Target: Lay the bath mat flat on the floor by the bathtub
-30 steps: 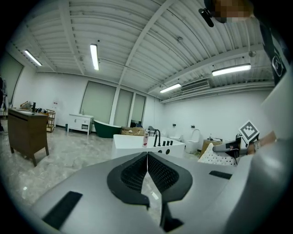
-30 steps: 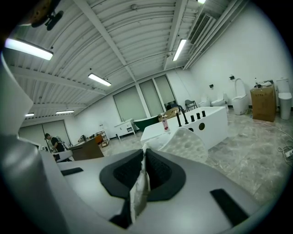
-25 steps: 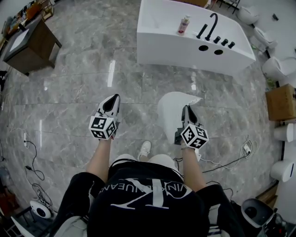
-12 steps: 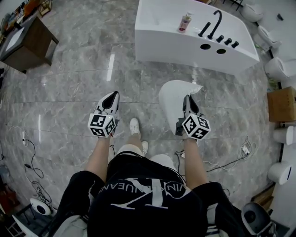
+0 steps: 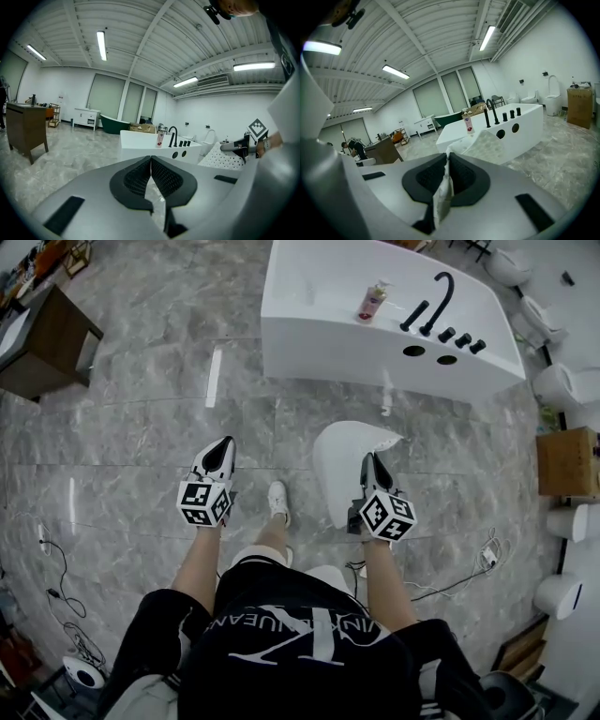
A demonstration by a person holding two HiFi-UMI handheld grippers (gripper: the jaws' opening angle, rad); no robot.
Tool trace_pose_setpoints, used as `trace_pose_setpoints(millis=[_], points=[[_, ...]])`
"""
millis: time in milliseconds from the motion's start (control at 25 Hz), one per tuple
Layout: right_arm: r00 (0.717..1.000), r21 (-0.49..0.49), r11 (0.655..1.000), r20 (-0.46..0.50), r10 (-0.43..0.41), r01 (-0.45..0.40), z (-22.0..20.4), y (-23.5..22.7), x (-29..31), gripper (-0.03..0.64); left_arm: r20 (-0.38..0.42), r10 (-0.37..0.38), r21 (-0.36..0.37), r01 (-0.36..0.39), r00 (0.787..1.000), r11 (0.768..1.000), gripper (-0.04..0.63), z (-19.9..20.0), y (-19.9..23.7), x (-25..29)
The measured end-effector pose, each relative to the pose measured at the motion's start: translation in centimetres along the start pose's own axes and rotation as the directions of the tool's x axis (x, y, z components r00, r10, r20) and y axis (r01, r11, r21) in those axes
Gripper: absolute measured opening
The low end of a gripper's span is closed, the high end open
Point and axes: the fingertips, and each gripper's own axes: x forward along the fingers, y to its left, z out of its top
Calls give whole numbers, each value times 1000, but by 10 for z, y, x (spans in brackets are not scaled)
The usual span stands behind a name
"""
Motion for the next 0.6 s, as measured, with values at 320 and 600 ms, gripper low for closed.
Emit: trace_pose_setpoints(millis=[320, 600], points=[[998, 62, 998, -56, 4, 0, -8, -6, 79, 34, -47, -15, -27, 14, 999, 1000, 17, -14, 23, 69], [994, 88, 996, -107, 28, -19, -21, 5, 164, 35, -59, -11, -65, 7, 998, 998, 17, -29, 55, 120]])
